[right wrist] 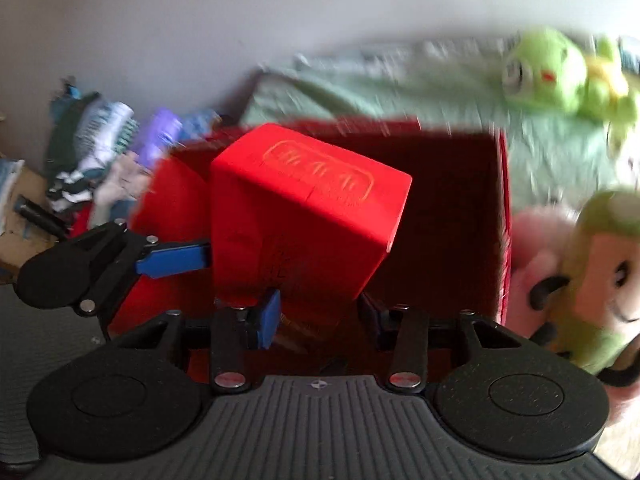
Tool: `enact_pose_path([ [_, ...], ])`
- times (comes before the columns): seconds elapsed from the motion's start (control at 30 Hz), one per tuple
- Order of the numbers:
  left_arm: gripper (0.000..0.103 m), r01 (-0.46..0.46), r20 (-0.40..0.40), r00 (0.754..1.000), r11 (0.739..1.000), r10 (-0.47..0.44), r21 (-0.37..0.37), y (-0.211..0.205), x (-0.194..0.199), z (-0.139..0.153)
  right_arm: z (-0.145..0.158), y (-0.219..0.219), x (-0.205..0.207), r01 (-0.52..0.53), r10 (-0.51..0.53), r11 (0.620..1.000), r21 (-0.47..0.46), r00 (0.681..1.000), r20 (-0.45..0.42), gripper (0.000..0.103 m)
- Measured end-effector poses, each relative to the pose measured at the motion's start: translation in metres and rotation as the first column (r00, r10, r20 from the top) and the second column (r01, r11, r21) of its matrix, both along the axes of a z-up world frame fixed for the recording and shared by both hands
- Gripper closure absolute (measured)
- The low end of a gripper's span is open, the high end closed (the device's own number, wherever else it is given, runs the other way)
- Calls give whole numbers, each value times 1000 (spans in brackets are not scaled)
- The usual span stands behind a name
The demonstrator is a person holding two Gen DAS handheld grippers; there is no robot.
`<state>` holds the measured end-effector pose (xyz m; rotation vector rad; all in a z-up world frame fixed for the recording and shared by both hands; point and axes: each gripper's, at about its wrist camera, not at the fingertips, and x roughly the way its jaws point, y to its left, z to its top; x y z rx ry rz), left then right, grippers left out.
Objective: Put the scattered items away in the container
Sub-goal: 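Carry the red gift box with the right gripper into the red box, then open the right gripper to release the gift box inside the box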
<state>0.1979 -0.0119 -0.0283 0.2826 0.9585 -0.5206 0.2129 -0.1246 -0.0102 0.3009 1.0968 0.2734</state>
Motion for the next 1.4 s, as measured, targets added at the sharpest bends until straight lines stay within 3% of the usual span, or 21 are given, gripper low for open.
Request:
enact_pose_path([
  [0.13, 9, 18, -90, 996, 1000, -17, 0, -5, 10, -22, -8, 9, 12, -10, 3, 997, -82, 997, -80, 60],
  [0.33, 12, 26, -245, 968, 996, -47, -89, 7, 31, -28, -6, 20, 31, -49, 20, 984, -174, 986, -166, 60],
  [0.43, 12, 40, -283, 957, 993, -71, -116, 11, 26, -28, 0, 14, 38, -56, 30, 990, -129, 979, -200, 50],
  [0.53, 11, 49, -268, 960, 992, -78, -115, 11, 25, -24, 0, 11, 42, -41, 15, 992, -116, 977, -211, 51],
  [0.63, 7, 37, -254, 966, 995, -59, -89, 12, 31, -22, -4, 17, 43, -47, 18, 987, -153, 983, -185, 50],
  [0.73, 8, 9, -322, 946, 998, -32, -70, 7, 44, -29, -4, 17, 43, 6, -36, 983, -183, 986, -164, 59],
  [0.83, 8, 36, -303, 951, 995, -61, -89, 2, 43, -24, 25, 8, 26, 44, -50, 985, -164, 998, -31, 61],
  [0.93, 8, 82, -272, 958, 995, -97, -64, -6, 41, -23, 56, -17, 4, 111, -103, 992, -67, 988, 114, 61],
  [1.03, 8, 63, -299, 952, 998, -68, -27, -16, 51, -33, 68, -38, -10, 166, -159, 986, -28, 973, 170, 61],
  [1.1, 8, 54, -367, 928, 998, -63, -34, -22, 61, -41, 68, -48, -20, 187, -180, 982, -16, 966, 186, 61],
  [1.27, 8, 143, -368, 921, 990, -126, 17, -52, 54, -41, 57, -64, -37, 234, -240, 971, 51, 954, 181, 61],
  [1.4, 9, 174, -368, 915, 985, -165, -11, -72, 52, -37, 53, -77, -48, 278, -289, 957, 86, 940, 180, 61],
])
